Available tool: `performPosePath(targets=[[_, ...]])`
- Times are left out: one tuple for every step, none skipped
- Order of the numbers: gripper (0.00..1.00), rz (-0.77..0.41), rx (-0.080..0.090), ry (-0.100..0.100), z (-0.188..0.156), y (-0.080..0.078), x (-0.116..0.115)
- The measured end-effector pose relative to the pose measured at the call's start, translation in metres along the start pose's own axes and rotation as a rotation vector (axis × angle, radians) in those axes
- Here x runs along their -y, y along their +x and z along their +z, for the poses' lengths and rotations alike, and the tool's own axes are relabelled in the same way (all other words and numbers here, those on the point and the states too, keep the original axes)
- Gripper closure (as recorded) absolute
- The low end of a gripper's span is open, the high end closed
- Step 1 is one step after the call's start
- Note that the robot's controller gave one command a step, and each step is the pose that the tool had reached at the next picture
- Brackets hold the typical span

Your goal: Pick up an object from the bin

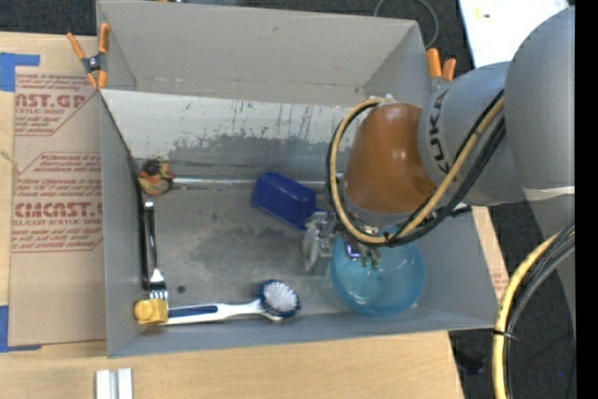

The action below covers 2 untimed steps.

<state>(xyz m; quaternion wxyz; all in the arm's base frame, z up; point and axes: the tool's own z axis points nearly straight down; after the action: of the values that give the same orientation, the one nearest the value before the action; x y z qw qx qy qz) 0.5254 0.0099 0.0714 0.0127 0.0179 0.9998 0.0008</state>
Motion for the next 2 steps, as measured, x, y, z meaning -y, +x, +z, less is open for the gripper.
performPosePath(targets=[[1.00,-0.253,-0.004,-0.001,-0.022,0.023,-0.006],[1.00,-0.125,-0.002,-0.002,-0.038,0.012,0.003]])
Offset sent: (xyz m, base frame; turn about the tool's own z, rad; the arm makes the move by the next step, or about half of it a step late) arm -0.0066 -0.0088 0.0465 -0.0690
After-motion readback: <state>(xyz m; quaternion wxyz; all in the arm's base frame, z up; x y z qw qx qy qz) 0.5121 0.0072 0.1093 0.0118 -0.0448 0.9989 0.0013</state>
